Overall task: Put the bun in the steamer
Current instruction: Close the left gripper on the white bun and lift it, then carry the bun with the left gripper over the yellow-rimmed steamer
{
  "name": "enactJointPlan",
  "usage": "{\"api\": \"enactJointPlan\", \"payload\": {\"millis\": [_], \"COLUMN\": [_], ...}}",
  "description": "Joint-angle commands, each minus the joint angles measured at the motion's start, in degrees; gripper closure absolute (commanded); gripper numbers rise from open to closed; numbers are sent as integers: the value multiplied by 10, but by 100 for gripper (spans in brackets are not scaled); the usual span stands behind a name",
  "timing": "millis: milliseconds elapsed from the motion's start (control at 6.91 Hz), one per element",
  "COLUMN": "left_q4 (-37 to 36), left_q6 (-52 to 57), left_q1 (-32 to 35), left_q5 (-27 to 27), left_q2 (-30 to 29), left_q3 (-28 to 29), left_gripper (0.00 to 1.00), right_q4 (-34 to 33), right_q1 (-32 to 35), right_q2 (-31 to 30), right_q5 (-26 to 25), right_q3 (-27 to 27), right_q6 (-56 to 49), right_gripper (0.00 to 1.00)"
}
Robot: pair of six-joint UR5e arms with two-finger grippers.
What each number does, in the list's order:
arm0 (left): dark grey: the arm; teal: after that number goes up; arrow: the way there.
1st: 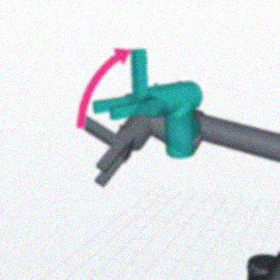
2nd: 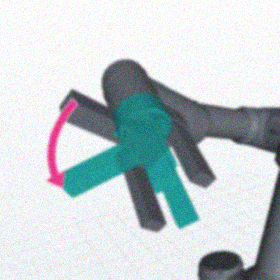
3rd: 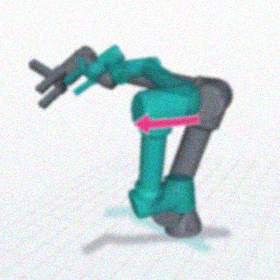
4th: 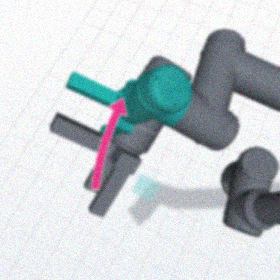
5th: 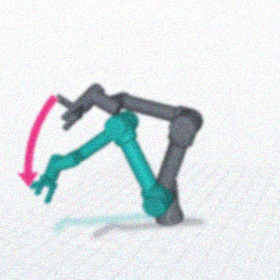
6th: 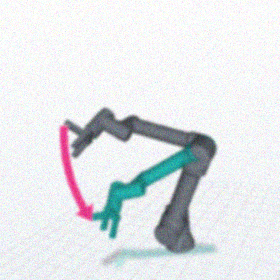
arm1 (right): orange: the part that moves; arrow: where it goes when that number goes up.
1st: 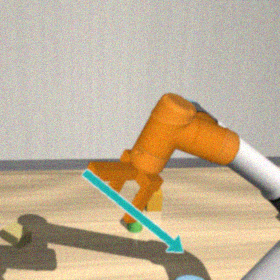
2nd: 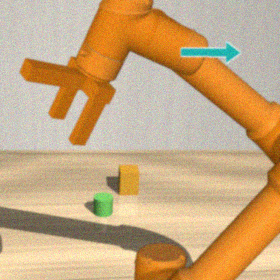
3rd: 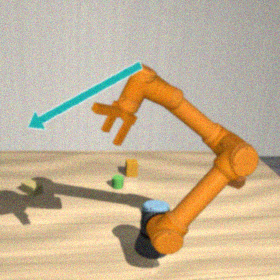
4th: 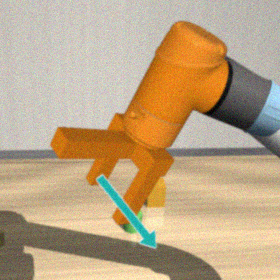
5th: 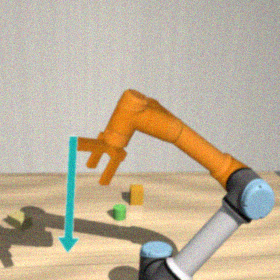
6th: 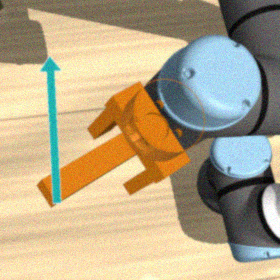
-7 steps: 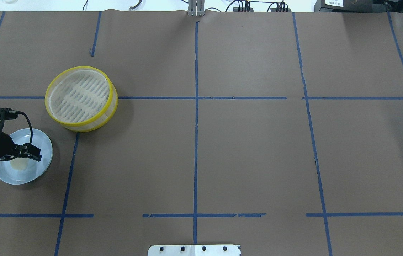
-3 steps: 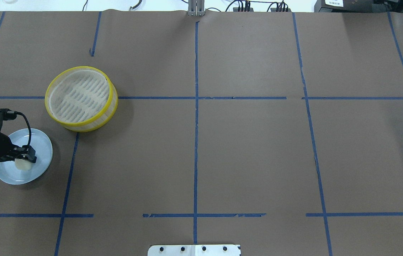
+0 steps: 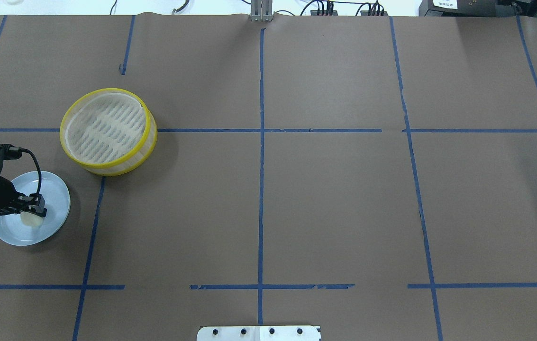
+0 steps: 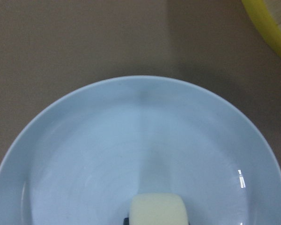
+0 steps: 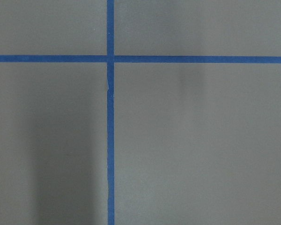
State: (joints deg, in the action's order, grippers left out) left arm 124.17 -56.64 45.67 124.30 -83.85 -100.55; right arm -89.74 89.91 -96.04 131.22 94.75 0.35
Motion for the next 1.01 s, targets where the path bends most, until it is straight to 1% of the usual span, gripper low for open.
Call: {"api": "enactJointPlan", "payload": {"millis": [0,145,289,434,579,724,868], "left_q4": [-17,-64,-129,-172,-173,-172,-170], "left_q6": [-4,-4,-3,0,-1,-1,-1], "left_q1": [26,80,116,117,116,112,88], "left_q5": [11,36,41,35,32,33,31], "left_q2": [-6,-42,-118,-195,-251,-275,-275], "left_q3": [-67,-81,-76,-35,28,71,93], "left_gripper": [71,71,71,72,72,72,72], "right_q4": [0,0,0,0,0,0,0], "right_q1": [0,0,0,0,0,0,0], "right_q2": [0,0,0,0,0,0,0], "right_q5": [0,0,0,0,0,0,0], "right_q3": [0,0,0,0,0,0,0], "right_q6": [0,0,0,0,0,0,0], "right_gripper": [0,0,0,0,0,0,0]}}
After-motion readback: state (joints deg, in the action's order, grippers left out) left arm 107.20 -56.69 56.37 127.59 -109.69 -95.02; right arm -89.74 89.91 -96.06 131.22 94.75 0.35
